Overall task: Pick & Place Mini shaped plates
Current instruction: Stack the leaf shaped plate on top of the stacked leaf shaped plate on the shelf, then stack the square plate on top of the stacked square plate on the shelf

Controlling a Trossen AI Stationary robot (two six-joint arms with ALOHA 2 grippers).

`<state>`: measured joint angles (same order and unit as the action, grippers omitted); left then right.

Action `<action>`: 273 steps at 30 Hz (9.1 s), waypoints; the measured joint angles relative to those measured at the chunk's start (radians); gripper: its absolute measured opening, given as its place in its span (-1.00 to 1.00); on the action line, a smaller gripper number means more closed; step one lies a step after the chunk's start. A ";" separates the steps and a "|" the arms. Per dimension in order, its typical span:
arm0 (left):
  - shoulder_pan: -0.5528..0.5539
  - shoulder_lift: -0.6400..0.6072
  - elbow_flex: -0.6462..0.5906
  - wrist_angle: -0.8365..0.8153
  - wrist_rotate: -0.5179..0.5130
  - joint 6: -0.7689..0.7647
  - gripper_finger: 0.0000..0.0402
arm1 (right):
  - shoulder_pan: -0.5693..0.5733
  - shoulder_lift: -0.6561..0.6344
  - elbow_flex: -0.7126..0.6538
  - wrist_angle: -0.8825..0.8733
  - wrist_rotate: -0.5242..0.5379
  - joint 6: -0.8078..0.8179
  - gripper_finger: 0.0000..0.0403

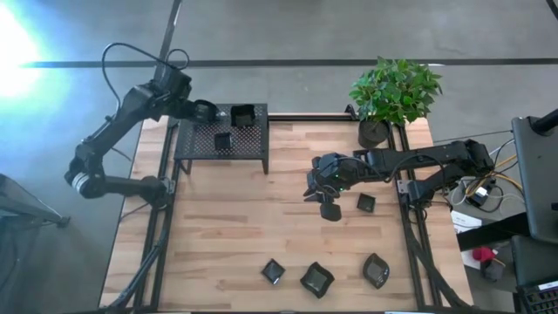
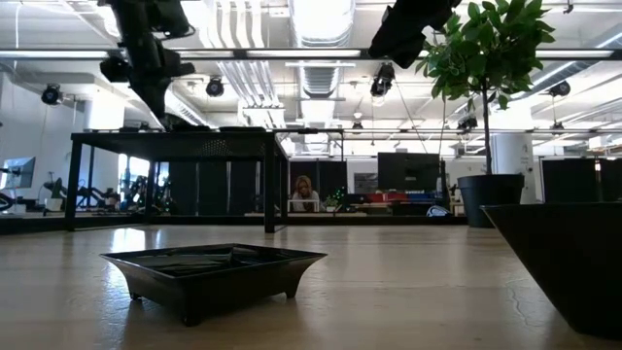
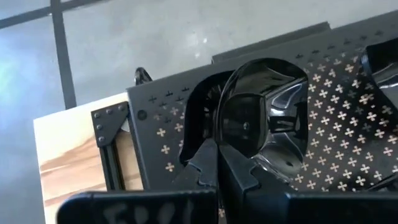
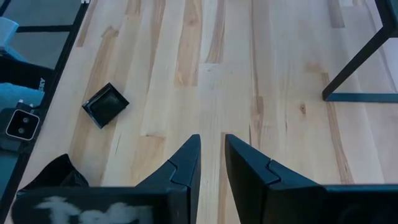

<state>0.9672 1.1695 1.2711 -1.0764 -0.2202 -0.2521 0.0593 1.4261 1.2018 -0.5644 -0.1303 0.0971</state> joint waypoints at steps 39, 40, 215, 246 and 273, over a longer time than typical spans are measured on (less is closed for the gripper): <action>0.000 0.038 0.021 0.024 -0.043 0.107 -0.59 | 0.000 0.000 0.021 0.000 0.000 0.000 -0.66; 0.000 0.038 0.022 0.022 -0.042 0.116 -0.59 | 0.000 0.000 0.021 0.000 0.000 0.000 -0.66; -1.492 0.757 -0.099 0.827 0.194 -0.864 -0.88 | 0.148 -0.043 0.021 -0.008 -0.002 -0.157 -0.66; -1.376 0.321 -0.063 0.406 0.036 -0.687 -1.00 | 0.148 -0.043 0.021 -0.008 -0.001 -0.119 -0.66; -0.990 0.075 -0.065 0.145 0.025 -0.340 -1.00 | 0.148 -0.043 0.021 -0.003 0.000 -0.131 -0.66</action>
<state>-0.0225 1.2447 1.2057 -0.9312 -0.1955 -0.5919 0.2070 1.3830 1.2228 -0.5671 -0.1299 -0.0338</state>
